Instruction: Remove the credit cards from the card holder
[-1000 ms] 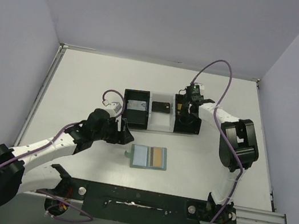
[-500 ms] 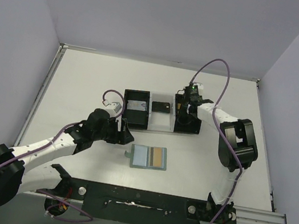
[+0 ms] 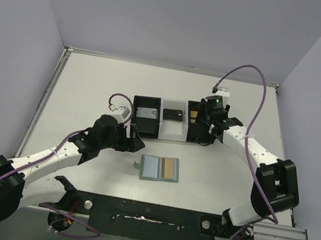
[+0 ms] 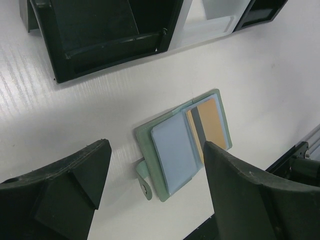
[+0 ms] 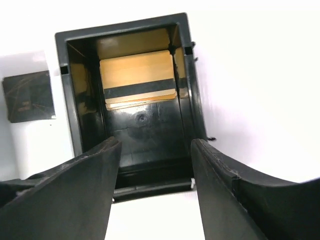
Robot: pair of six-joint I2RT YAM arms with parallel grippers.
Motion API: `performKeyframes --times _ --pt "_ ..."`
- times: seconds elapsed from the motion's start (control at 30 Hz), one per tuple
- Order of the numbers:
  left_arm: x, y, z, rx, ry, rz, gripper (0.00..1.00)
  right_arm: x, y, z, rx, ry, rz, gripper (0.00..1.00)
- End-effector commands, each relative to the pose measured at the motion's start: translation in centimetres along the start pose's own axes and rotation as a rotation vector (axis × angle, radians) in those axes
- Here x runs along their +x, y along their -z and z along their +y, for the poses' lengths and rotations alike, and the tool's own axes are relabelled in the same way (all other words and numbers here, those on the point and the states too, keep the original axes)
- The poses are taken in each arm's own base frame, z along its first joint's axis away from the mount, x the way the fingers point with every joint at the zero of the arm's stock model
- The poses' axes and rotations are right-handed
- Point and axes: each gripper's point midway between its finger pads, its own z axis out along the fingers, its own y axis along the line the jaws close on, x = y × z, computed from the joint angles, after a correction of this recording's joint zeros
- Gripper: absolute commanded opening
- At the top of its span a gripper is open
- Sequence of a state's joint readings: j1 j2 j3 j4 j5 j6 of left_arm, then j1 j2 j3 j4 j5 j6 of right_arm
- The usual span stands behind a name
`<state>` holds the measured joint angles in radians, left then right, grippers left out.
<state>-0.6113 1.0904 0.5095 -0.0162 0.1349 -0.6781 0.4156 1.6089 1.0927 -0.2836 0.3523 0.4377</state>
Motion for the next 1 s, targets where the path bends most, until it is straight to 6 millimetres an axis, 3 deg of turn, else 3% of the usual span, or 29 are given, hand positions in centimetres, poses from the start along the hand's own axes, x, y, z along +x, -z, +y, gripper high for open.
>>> performKeyframes --times 0.0,0.17,0.27,0.33,0.43,0.53,0.77,0.97 --pt "-4.1 0.6 -2.5 0.056 0.015 -0.124 0.75 -5.0 4.6 -1.3 0.026 -0.061 -0.237 0.62" --pt "-5.1 1.1 -2.9 0.085 0.055 -0.178 0.75 -5.8 8.7 -3.0 -0.03 -0.192 -0.394 0.99" --pt "-5.6 1.4 -3.2 0.125 0.076 -0.219 0.76 -4.8 9.8 -2.7 -0.188 -0.344 -0.415 0.98" --pt "-5.5 1.4 -3.6 0.17 0.081 -0.217 0.76 -3.1 9.5 -1.3 -0.364 -0.358 -0.348 0.98" --pt "-5.1 1.1 -4.0 0.201 0.09 -0.17 0.76 -0.2 8.9 -0.3 -0.446 -0.444 -0.203 0.98" --pt "-4.3 0.4 -4.6 0.231 0.082 -0.097 0.73 2.6 9.6 2.6 -0.58 -0.46 -0.129 0.98" --pt "-2.9 -1.1 -5.8 0.276 0.088 0.005 0.67 8.8 11.1 6.8 -0.655 -0.476 0.019 0.82" --pt "-2.1 -2.6 -6.6 0.262 0.073 0.04 0.61 12.5 11.4 8.3 -0.636 -0.426 0.142 0.65"
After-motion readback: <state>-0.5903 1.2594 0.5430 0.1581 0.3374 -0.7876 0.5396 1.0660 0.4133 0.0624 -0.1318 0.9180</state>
